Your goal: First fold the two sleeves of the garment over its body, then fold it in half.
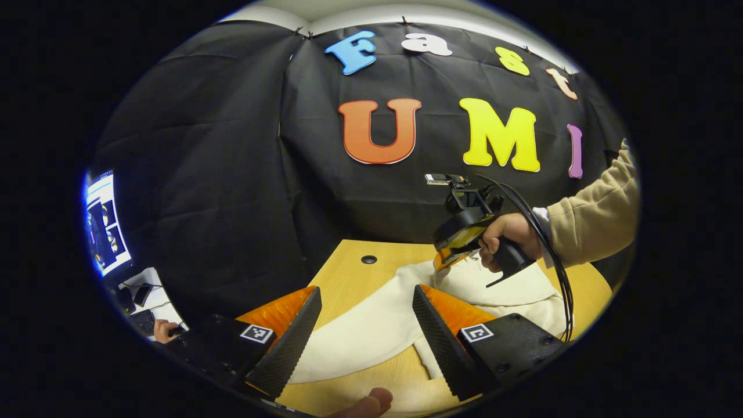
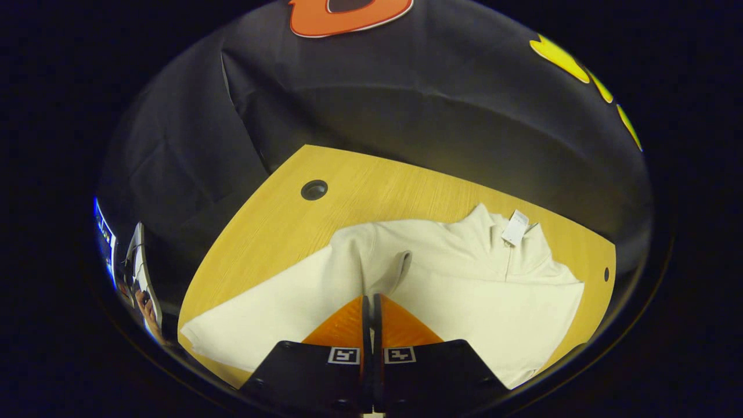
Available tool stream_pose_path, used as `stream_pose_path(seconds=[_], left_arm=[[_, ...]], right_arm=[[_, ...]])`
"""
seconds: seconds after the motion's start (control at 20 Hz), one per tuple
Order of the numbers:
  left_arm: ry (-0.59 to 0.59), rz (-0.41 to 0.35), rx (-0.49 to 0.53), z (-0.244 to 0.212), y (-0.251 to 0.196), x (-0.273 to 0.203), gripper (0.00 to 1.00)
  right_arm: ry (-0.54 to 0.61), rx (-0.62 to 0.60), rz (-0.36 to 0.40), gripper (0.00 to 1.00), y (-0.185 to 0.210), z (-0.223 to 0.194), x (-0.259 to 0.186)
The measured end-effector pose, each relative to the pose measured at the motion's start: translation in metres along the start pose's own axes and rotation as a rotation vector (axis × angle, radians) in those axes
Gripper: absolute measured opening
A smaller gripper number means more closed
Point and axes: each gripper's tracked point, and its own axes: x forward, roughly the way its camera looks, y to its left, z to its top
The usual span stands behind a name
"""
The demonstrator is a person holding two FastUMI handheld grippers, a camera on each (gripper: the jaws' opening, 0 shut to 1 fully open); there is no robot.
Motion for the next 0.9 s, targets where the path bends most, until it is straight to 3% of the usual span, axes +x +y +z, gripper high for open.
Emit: stream_pose_path(seconds=[0.15,0.25,0.4,0.5,0.55,0.7,0.9], left_arm=[[0.02,0.019,-0.029,-0.011,0.009,-0.003,1.0],[0.032,0.018,-0.047,-0.018,0.009,-0.007,1.0],[0.048,0.033,-0.06,-0.025,0.014,-0.01,1.0],[0.066,0.05,-0.056,-0.031,0.019,-0.009,1.0],[0.074,0.055,-0.055,-0.035,0.021,-0.008,1.0],[0.127,0.096,-0.034,-0.059,0.03,-0.004,1.0],[0.241,0.178,-0.121,-0.107,0.046,-0.007,1.0]], right_arm=[[0.016,0.025,0.005,0.05,0.006,-0.003,0.008],[0.005,0.059,0.058,0.1,0.014,0.001,0.0],[0.006,0.07,0.08,0.49,0.008,0.0,-0.03],[-0.007,0.08,0.137,0.76,0.005,-0.001,-0.057],[-0.018,0.085,0.163,0.84,0.0,-0.001,-0.074],[-0.071,0.074,0.171,0.94,-0.035,-0.01,-0.121],[-0.108,-0.007,0.128,0.96,-0.098,-0.056,-0.174]])
